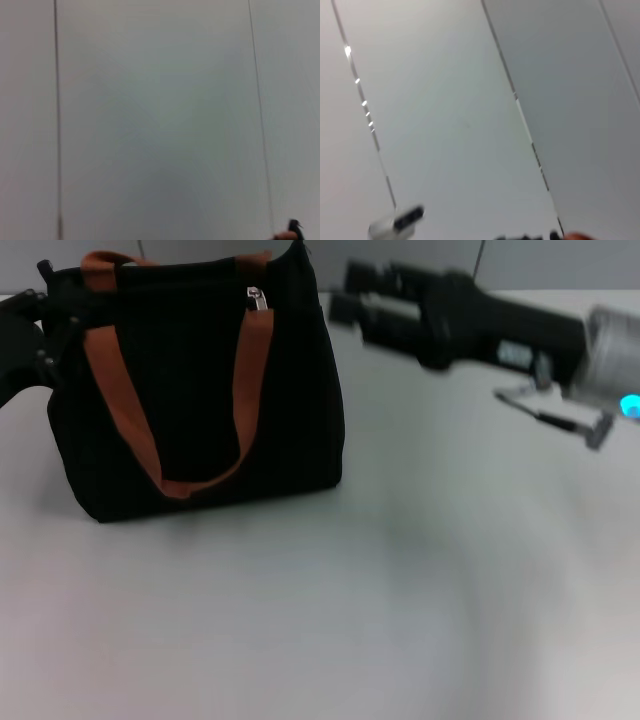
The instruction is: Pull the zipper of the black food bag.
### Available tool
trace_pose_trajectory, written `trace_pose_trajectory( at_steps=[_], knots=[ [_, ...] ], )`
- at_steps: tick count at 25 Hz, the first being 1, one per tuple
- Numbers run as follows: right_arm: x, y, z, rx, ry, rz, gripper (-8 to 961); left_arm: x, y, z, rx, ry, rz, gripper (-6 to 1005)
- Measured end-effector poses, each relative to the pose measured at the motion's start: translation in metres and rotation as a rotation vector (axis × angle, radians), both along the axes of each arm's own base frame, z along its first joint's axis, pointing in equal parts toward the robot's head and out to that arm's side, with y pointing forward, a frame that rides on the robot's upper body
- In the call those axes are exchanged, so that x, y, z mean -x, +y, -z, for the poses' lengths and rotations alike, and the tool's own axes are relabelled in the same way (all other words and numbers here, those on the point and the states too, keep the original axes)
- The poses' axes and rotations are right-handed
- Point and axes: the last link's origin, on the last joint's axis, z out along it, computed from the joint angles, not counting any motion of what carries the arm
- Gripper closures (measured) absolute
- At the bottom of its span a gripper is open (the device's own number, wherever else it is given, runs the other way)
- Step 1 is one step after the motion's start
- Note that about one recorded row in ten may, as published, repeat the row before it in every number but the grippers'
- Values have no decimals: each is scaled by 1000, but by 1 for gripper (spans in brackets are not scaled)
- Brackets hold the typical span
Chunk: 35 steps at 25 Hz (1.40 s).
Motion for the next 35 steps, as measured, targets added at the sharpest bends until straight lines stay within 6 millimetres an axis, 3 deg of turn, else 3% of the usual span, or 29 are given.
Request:
trace_pose_trajectory(
  at_steps=[2,5,7,10,14,15,16,17,21,29,33,35],
  knots=[
    [-11,-6,5,-2,-34,-27,496,2,2,-1,64,-9,-30,883],
    [-23,-16,12,-15,-84,-70,328,13,-1,-18,150,-37,-84,797],
    [-29,-20,17,-20,-114,-82,271,17,-8,-34,172,-60,-91,757],
    [-35,-24,22,-18,-148,-87,185,19,-11,-40,182,-71,-91,697],
    [-40,-26,24,-19,-164,-88,181,19,-11,-40,182,-71,-91,618],
    [-41,-26,25,-18,-170,-90,181,20,-21,-66,214,-76,-87,598],
    [-41,-27,27,-8,-187,-100,180,20,-21,-66,214,-76,-87,512],
    [-41,-27,27,-8,-187,-100,179,12,-44,-87,369,-57,-26,427],
    [-42,-32,36,4,-241,-151,175,0,-60,-69,430,-67,102,242],
    [-51,-46,52,-9,-296,-245,168,-3,-82,13,606,29,209,180],
    [-59,-60,65,18,-327,-299,165,1,-92,35,672,66,195,172],
    [-60,-62,68,23,-331,-301,163,2,-92,36,676,69,193,172]
  ],
)
